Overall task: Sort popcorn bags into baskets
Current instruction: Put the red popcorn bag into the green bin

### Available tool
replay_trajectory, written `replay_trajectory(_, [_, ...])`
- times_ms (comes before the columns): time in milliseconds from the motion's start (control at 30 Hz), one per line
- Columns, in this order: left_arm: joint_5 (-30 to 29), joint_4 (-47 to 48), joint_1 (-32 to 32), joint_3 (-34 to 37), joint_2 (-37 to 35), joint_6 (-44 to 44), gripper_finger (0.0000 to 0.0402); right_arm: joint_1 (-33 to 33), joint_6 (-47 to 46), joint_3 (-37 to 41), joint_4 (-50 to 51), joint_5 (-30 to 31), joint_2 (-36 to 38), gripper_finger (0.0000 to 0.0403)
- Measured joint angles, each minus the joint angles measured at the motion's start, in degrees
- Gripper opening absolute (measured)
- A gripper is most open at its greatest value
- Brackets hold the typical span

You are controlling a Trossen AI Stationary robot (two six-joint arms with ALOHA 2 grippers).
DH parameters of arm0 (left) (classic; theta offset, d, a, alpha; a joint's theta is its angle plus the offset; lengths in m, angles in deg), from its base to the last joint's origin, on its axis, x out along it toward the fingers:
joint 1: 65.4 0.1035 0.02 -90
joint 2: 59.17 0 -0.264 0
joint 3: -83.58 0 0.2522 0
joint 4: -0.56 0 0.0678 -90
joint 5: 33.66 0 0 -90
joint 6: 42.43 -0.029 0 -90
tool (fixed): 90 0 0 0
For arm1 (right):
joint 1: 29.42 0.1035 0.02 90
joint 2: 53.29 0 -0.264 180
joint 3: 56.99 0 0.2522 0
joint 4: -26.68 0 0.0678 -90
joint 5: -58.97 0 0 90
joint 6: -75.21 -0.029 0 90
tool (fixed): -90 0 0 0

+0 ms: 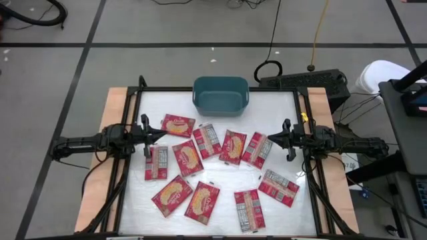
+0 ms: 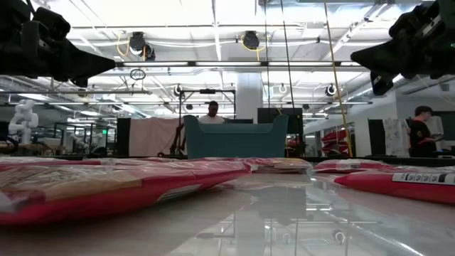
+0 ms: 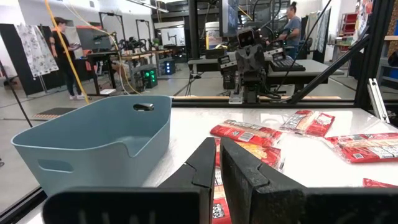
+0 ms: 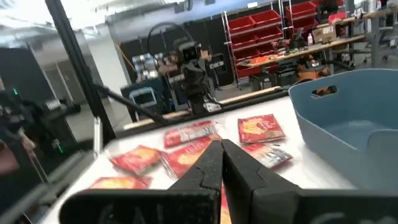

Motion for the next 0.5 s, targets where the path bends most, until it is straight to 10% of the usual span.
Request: replay_trajectory(500, [0.0, -0.4, 0.0, 0.0, 0.0, 0.0, 0.0031, 4.0, 0.1, -16.0, 2.4, 4.1, -19.4, 0.0038])
